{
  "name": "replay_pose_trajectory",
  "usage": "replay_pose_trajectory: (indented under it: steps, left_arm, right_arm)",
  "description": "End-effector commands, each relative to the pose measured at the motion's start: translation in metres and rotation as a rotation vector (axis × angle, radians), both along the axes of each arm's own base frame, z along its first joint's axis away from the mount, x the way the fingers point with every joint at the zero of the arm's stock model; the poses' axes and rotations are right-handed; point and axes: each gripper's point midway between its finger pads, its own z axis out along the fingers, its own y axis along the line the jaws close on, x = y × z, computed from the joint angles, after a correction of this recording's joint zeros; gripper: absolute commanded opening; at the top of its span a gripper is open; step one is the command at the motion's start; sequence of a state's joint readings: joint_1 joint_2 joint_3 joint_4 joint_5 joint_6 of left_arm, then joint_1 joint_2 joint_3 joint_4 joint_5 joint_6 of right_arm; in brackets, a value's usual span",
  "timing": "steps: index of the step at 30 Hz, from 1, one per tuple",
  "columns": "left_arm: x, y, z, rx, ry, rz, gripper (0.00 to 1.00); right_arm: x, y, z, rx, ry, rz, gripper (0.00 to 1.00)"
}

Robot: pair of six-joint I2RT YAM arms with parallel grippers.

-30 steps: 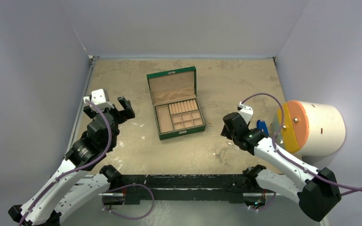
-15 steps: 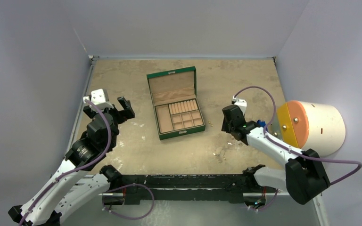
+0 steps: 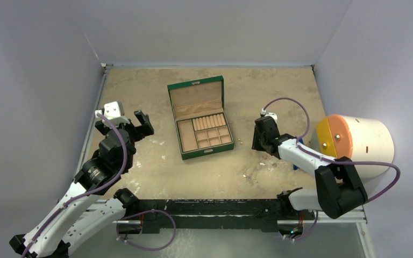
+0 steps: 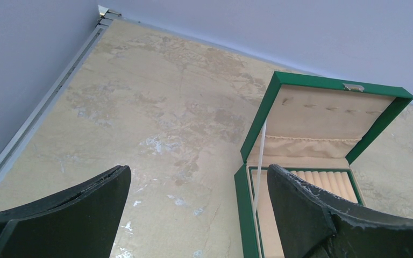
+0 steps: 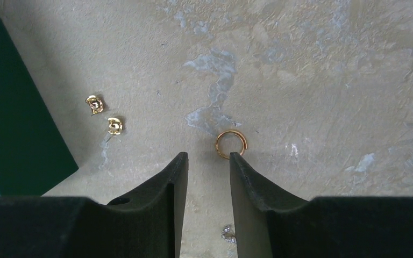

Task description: Organize the mixed jewelry

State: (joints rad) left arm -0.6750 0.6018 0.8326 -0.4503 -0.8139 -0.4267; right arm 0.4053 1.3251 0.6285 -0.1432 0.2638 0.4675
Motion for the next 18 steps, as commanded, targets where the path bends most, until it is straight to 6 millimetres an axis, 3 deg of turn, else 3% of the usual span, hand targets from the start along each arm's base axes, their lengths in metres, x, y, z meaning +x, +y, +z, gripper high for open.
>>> replay_pose_trajectory:
  steps: [1,18]
  left_arm:
    - [0.001,0.000,0.019,-0.023,-0.045,-0.006,0.98]
    - [0.001,-0.001,0.019,-0.024,-0.045,-0.007,0.98]
  right_arm:
    - [0.018,0.009,0.015,0.044,-0.056,0.011,0.36]
    - [0.018,0.004,0.000,0.038,-0.012,-0.028,0.30]
